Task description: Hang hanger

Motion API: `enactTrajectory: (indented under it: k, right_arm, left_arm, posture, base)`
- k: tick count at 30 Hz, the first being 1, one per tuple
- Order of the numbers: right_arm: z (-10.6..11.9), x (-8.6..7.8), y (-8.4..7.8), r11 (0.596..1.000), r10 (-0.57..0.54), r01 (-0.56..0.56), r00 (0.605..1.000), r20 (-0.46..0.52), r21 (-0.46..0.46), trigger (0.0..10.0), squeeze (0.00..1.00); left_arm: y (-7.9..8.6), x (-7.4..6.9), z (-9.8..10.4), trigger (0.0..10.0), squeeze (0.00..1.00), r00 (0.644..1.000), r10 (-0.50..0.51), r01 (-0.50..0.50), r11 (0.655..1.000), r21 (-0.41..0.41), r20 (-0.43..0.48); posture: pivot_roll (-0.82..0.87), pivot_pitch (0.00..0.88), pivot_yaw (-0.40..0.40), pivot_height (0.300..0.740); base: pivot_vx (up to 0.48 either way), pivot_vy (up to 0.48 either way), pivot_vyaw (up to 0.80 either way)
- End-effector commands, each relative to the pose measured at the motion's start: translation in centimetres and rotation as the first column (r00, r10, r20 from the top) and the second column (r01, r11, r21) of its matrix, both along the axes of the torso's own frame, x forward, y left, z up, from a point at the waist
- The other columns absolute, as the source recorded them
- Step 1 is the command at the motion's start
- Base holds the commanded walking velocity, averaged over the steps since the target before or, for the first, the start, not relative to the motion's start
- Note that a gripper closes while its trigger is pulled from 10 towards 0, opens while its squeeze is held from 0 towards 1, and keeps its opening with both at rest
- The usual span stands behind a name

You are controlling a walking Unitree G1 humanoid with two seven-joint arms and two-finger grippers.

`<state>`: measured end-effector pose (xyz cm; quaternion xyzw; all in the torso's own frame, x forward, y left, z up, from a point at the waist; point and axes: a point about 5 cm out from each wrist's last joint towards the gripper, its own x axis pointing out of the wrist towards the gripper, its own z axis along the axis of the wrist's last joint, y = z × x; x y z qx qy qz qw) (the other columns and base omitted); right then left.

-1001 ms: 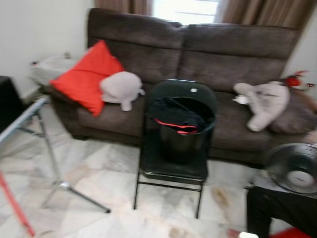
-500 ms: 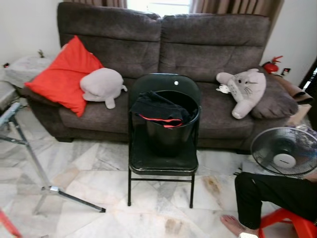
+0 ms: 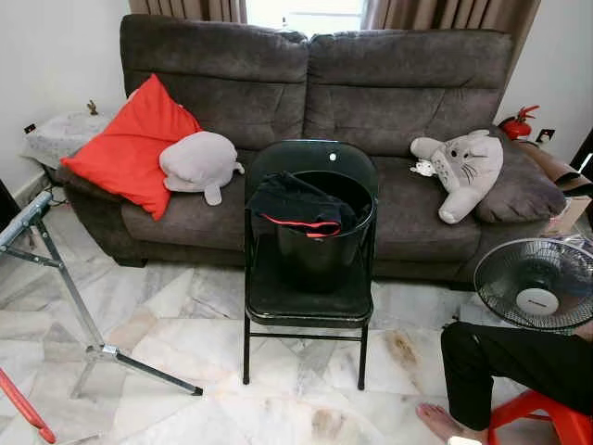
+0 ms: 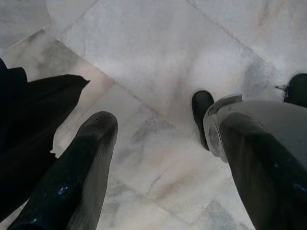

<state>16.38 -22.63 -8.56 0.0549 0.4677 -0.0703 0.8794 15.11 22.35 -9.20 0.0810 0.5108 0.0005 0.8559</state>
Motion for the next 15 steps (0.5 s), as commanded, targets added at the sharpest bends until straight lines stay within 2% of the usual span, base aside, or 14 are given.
enactTrajectory:
  k: [1, 15]
  right_arm:
    - [0.03, -0.03, -0.13, 1.000, -0.001, 0.001, 1.000, 0.004, -0.006, 10.0, 0.00]
    - [0.05, 0.02, -0.13, 1.000, -0.001, 0.001, 1.000, 0.005, -0.007, 10.0, 0.00]
  left_arm:
    - [0.15, -0.14, -0.04, 10.0, 0.00, 1.000, 0.009, -0.009, 1.000, -0.002, -0.014]
    - [0.10, -0.13, -0.05, 10.0, 0.00, 1.000, 0.011, -0.011, 1.000, -0.011, -0.015]
  posture:
    - [0.09, 0.000, 0.003, 0.740]
    - [0.08, 0.000, 0.003, 0.740]
  base:
    - [0.262, 0.000, 0.00]
    - [0.314, 0.000, 0.00]
